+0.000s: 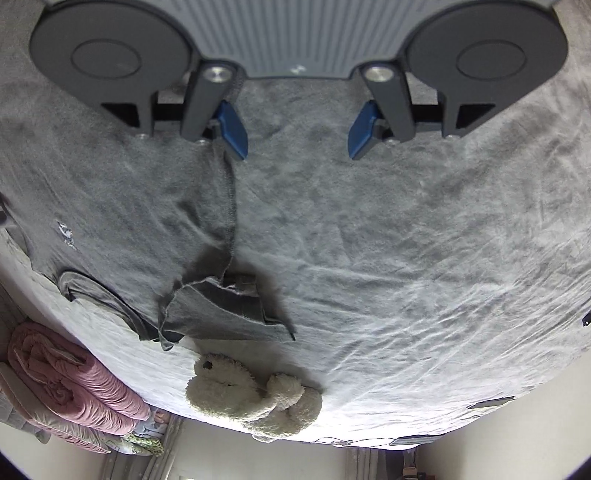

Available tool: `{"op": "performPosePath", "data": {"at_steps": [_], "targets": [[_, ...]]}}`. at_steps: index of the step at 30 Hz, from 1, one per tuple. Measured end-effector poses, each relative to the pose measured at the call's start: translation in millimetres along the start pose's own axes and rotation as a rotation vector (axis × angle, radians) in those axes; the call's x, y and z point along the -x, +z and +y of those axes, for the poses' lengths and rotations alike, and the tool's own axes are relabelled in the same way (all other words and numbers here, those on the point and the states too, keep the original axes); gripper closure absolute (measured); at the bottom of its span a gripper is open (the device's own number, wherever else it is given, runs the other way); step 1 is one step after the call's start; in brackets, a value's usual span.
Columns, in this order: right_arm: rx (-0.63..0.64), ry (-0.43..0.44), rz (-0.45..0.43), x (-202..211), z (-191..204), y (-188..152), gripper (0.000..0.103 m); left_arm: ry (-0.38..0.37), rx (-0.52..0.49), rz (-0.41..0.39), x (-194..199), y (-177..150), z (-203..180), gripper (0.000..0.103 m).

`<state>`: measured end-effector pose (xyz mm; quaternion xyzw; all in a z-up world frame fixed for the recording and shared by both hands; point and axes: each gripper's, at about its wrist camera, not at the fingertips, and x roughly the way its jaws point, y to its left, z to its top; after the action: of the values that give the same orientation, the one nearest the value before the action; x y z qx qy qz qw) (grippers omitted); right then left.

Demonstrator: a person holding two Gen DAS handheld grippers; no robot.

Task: Fold clothes

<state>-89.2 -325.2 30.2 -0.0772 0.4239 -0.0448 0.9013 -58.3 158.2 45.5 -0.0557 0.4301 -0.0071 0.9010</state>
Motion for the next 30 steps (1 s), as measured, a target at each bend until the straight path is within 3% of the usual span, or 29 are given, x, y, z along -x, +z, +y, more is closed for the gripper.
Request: {"op": "performPosePath", "data": {"at_steps": [6, 12, 19, 25, 30], "targets": [[0.05, 0.059, -0.029, 3, 23, 1, 0.031, -0.017, -0.071, -0.005, -6, -6, -23, 0.041], [0.086, 0.059, 0.046, -8, 36, -1, 0.031, 0.098, -0.234, 0.018, -20, -19, -44, 0.037], [0.025, -0.06, 0.1, -12, 12, -2, 0.031, 0.11, -0.2, 0.018, -17, -12, -33, 0.037], [-0.043, -0.086, 0.102, -10, -9, 1, 0.031, 0.155, -0.18, -0.012, -12, -6, -26, 0.039], [-0.024, -0.081, 0.034, -2, 1, 3, 0.031, 0.087, -0.127, -0.009, -11, -5, -23, 0.039]]}}
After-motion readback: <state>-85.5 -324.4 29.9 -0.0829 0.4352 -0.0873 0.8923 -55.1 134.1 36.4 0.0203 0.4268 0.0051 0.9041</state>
